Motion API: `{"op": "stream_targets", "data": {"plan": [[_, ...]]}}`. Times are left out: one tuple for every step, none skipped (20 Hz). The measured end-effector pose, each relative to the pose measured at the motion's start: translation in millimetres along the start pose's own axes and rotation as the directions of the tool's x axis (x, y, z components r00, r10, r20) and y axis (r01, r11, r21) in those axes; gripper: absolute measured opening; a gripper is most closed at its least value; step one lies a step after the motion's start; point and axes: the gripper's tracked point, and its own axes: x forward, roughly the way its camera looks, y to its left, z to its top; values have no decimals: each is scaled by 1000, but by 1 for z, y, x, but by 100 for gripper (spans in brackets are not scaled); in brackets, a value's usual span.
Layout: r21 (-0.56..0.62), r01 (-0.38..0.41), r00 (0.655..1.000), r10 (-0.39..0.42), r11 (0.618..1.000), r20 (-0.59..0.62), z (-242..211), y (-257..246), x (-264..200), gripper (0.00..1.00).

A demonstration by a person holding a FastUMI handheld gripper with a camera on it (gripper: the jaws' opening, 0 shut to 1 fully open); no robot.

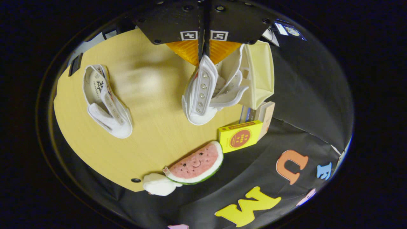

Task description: Open the storage box then place both shoes into the box .Put the left shoe in first, then the right shoe, with the right side of both shoes facing outward in a uniform manner.

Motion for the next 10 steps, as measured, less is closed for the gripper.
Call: {"op": "stream_targets", "data": {"plan": [[-15, -9, 1000, 10, 1000, 16, 3, 17, -7, 0], [-34, -19, 999, 20, 999, 28, 5, 33, -12, 0], [-54, -31, 999, 32, 998, 36, 6, 52, -16, 0], [-73, -43, 998, 46, 996, 39, 5, 71, -18, 0], [-90, -58, 997, 62, 994, 38, 2, 91, -18, 0], [-104, -73, 997, 76, 992, 29, -2, 109, -15, 0], [-117, -85, 996, 88, 990, 20, -8, 127, -11, 0], [-128, -96, 995, 98, 987, 6, -15, 143, -5, 0], [-146, -104, 995, 105, 984, -4, -23, 159, 4, 0], [-163, -109, 994, 109, 981, -13, -30, 173, 12, 0]]}}
